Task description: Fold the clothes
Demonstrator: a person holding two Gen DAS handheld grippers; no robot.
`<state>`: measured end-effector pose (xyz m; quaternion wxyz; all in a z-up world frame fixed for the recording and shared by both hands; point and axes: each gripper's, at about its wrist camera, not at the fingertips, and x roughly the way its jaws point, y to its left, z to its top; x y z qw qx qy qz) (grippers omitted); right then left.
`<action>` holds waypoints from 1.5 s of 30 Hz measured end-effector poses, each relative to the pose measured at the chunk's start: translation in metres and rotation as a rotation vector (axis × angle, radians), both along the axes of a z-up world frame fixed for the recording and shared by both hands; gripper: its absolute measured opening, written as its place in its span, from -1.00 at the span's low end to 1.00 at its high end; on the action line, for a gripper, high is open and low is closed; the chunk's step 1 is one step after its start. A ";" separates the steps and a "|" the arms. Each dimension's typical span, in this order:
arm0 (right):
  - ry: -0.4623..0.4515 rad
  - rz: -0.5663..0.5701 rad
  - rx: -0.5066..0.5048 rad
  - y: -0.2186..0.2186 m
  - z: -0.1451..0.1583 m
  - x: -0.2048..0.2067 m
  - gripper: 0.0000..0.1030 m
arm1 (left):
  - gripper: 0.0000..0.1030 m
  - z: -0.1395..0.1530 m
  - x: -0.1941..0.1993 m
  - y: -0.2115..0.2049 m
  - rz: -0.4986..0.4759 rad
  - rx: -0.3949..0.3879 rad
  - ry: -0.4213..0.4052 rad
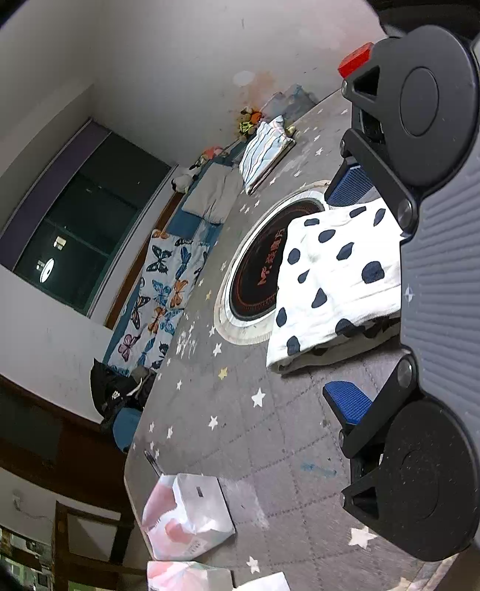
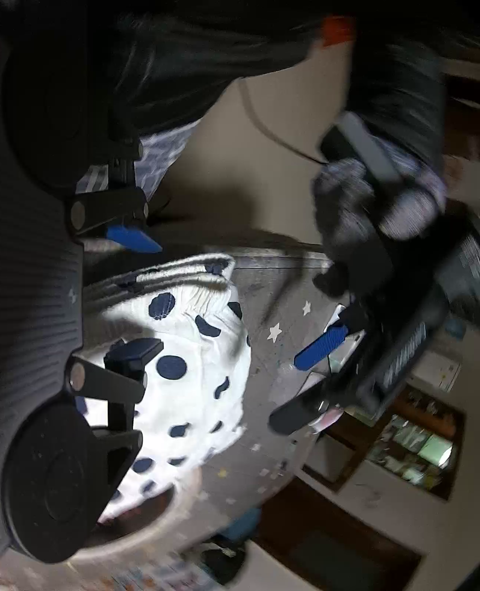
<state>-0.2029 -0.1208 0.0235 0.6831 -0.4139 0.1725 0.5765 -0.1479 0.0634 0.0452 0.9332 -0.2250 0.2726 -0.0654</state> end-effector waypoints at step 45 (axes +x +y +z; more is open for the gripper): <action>0.187 -0.117 0.075 -0.024 0.035 0.043 -0.31 | -0.28 -0.004 -0.005 -0.048 -0.363 -0.086 -0.008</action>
